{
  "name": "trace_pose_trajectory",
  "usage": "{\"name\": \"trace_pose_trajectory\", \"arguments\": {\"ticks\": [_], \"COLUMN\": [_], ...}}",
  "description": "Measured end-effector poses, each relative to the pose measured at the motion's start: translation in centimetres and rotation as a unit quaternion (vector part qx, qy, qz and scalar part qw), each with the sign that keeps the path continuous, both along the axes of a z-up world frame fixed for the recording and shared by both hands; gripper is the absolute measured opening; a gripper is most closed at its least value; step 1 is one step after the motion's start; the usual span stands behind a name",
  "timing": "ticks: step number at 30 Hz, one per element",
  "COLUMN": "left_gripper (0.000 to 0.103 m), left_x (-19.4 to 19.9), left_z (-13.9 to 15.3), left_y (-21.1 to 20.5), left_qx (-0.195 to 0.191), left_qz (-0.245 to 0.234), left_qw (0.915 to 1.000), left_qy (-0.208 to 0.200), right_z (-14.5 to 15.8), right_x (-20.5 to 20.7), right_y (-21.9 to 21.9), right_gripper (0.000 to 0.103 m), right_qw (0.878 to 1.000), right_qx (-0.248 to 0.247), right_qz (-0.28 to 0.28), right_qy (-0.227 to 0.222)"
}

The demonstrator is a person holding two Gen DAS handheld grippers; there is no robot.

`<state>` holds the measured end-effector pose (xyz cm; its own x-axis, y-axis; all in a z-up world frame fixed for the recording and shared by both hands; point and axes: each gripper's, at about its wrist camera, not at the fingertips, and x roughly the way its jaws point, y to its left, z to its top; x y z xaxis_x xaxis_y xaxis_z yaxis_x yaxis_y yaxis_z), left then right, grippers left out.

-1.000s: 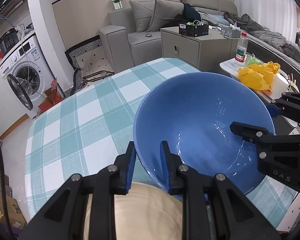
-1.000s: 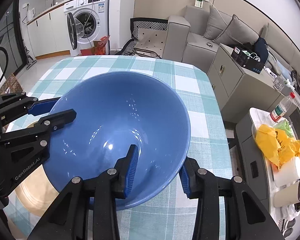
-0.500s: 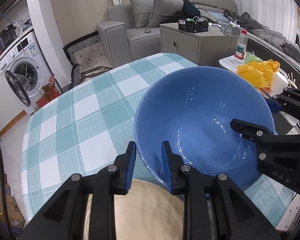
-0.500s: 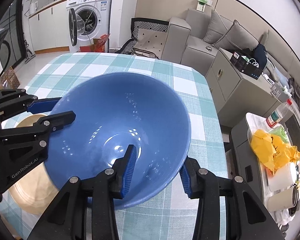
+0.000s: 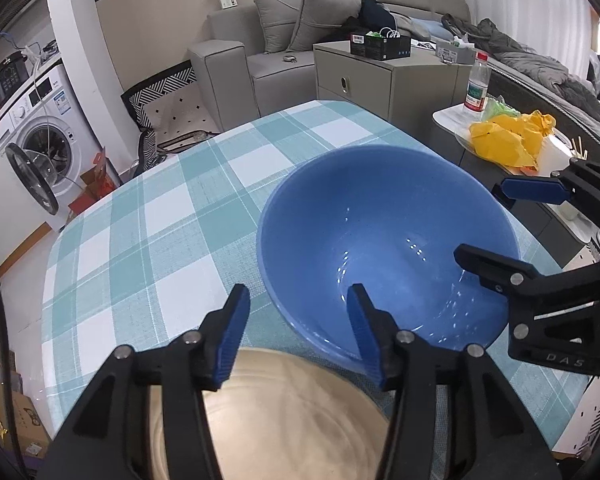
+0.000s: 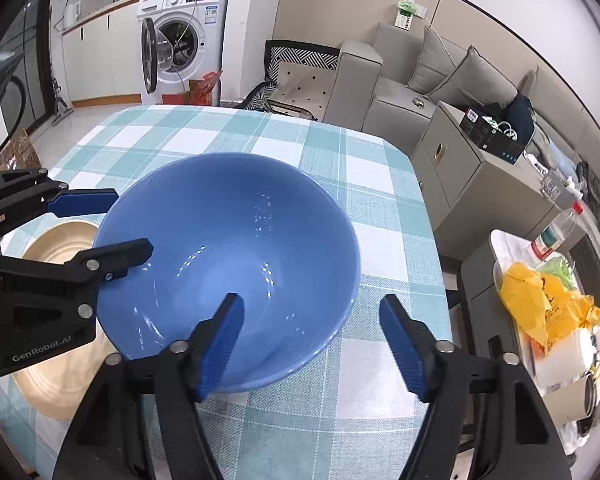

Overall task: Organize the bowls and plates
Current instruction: 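Open the left gripper while the right gripper also opens, releasing the bowl, then move both grippers to the rim of the nested light-blue bowl stack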

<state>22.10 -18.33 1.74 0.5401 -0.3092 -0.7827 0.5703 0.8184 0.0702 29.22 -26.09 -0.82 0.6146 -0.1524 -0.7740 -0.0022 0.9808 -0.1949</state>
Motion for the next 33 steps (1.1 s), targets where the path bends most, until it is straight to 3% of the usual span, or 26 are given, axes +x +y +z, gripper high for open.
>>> {"name": "trace_pose_trajectory", "arguments": {"ticks": [11,12,13,15,16,33], "left_gripper": [0.059,0.064,0.080,0.099,0.100,0.103], "left_x": [0.0,0.1,0.1,0.1,0.1,0.9], "left_z": [0.3,0.2,0.2,0.3,0.4,-0.3], "left_y": [1.6,1.8,1.9,2.5,2.7,4.6], "left_qx": [-0.028,-0.031,-0.036,-0.052,-0.059,-0.106], "left_qz": [0.012,0.014,0.018,0.031,0.034,0.074], "left_qw": [0.9993,0.9992,0.9989,0.9979,0.9974,0.9908], "left_qy": [0.021,0.023,0.024,0.023,0.023,0.041], "right_z": [1.0,1.1,1.1,1.2,1.2,0.2], "right_x": [-1.3,-1.5,-1.6,-1.9,-2.0,-2.5], "right_y": [-3.1,-3.4,-3.6,-4.0,-4.2,-6.2], "right_gripper": [0.095,0.096,0.098,0.102,0.103,0.103], "right_qw": [0.996,0.995,0.994,0.993,0.992,0.980], "right_qx": [0.084,0.092,0.097,0.111,0.118,0.192], "right_qz": [-0.025,-0.024,-0.024,-0.024,-0.025,-0.022], "right_qy": [-0.028,-0.033,-0.035,-0.038,-0.041,-0.057]}}
